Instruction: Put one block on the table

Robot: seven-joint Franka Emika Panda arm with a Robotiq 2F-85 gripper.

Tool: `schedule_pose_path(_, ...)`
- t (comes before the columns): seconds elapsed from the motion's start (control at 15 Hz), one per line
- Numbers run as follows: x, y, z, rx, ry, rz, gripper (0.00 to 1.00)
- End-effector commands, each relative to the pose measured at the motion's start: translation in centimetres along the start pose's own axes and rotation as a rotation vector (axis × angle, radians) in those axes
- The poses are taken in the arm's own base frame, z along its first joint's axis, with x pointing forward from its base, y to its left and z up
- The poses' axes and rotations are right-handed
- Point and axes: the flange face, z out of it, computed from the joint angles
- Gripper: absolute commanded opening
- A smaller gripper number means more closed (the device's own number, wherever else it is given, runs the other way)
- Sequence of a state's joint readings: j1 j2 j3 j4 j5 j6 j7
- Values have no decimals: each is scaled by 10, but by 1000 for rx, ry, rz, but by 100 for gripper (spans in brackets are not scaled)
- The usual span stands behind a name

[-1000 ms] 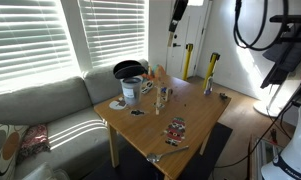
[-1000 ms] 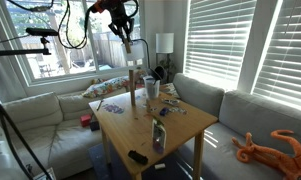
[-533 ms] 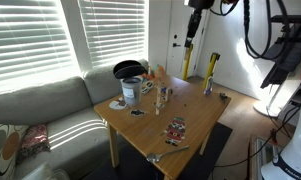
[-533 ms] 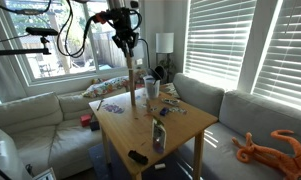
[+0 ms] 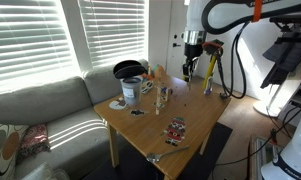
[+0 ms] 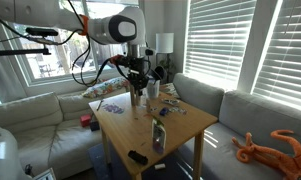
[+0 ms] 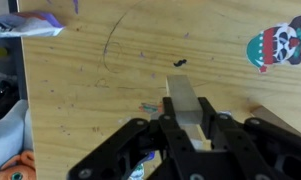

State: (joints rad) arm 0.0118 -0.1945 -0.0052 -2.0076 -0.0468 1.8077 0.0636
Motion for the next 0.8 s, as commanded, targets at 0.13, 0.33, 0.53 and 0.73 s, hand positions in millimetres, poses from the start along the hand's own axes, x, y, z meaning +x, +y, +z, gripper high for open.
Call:
schedule_pose_path(0.13, -1, 3, 8, 2, -15, 20, 7)
schedule_pose_path(0.33, 12, 7, 21, 9, 66, 76, 7)
schedule_pose_path(0.53, 28, 13, 36, 14, 134, 86, 7)
schedule_pose_path(0.73, 37, 17, 51, 17, 150, 97, 7)
